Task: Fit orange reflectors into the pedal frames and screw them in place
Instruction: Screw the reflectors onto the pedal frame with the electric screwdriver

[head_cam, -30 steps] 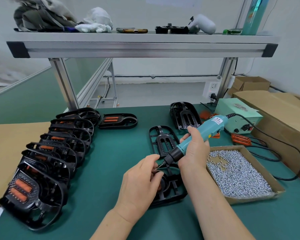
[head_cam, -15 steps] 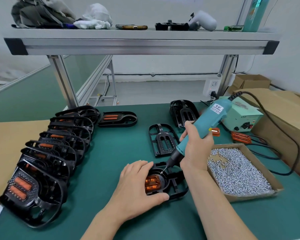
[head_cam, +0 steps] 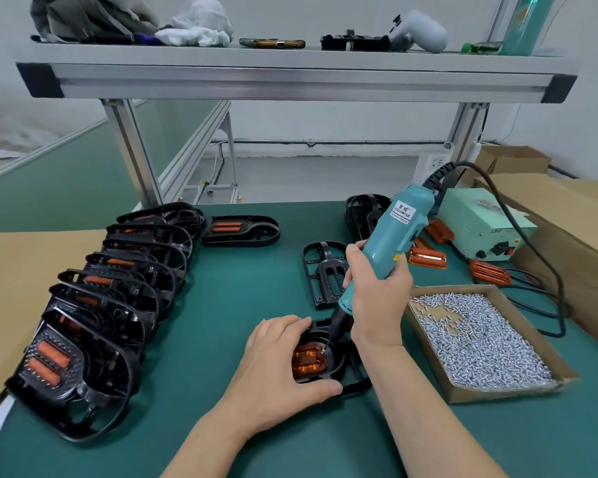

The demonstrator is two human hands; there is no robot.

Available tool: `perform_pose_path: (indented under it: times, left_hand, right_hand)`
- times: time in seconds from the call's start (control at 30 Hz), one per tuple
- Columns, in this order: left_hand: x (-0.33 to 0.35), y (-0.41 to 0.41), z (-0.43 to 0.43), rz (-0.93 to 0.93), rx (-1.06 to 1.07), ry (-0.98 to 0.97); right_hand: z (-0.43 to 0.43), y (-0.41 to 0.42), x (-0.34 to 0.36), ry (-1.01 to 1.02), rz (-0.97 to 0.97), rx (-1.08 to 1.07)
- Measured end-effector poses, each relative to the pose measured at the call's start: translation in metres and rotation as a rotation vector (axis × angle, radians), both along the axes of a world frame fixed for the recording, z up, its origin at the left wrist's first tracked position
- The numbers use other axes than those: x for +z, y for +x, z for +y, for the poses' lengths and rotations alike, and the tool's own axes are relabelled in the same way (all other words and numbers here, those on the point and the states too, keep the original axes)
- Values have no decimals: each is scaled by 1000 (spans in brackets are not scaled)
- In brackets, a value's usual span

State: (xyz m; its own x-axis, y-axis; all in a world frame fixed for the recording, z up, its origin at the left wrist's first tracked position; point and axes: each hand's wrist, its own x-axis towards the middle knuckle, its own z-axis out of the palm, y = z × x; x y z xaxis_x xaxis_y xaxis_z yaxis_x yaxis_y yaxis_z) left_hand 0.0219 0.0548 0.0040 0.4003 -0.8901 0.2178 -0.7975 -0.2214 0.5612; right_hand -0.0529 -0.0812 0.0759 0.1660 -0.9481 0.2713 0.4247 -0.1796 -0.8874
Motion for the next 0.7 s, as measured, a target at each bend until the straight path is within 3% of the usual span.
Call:
perform_pose_path:
  times: [0.7]
  left_hand:
    - [3, -1, 0, 75, -1, -5]
  right_hand:
    - [13, 7, -1, -215, 148, 76]
